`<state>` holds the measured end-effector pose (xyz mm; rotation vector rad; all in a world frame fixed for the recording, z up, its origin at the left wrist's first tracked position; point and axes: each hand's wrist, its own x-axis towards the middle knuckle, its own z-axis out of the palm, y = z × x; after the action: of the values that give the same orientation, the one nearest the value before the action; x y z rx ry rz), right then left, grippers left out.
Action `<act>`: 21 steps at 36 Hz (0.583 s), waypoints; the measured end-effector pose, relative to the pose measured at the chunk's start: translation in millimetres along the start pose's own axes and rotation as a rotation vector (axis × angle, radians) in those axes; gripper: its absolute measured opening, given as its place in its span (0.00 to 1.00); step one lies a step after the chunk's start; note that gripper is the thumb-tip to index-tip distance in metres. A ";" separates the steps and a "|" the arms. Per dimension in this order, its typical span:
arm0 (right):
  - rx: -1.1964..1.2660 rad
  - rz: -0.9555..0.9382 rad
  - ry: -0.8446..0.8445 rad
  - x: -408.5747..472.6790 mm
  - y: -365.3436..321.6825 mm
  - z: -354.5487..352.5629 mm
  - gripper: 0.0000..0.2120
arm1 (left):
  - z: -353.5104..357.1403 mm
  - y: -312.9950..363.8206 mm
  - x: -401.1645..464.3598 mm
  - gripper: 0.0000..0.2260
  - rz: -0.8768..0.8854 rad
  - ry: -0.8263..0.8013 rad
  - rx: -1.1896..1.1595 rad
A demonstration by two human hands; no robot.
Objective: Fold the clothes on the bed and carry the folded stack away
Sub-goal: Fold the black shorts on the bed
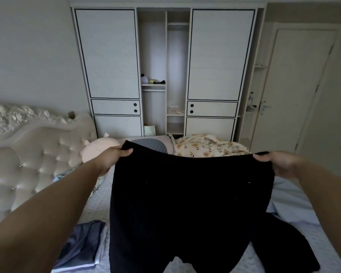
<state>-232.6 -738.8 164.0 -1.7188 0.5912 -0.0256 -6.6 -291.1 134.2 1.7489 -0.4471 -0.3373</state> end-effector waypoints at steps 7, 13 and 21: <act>0.106 0.036 0.109 6.7 -18.3 55.8 0.10 | 37.7 7.1 17.3 0.15 -0.137 0.200 0.012; 0.261 -0.045 0.056 4.5 -48.9 127.2 0.11 | 95.6 42.6 21.2 0.16 -0.029 0.223 0.000; 0.564 -0.066 -0.024 -5.6 -69.9 181.7 0.12 | 143.4 61.3 13.0 0.10 0.004 0.076 -0.187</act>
<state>-151.4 -563.1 185.8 -1.1872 0.4539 -0.1995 -67.6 -432.4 162.6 1.5726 -0.3529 -0.2991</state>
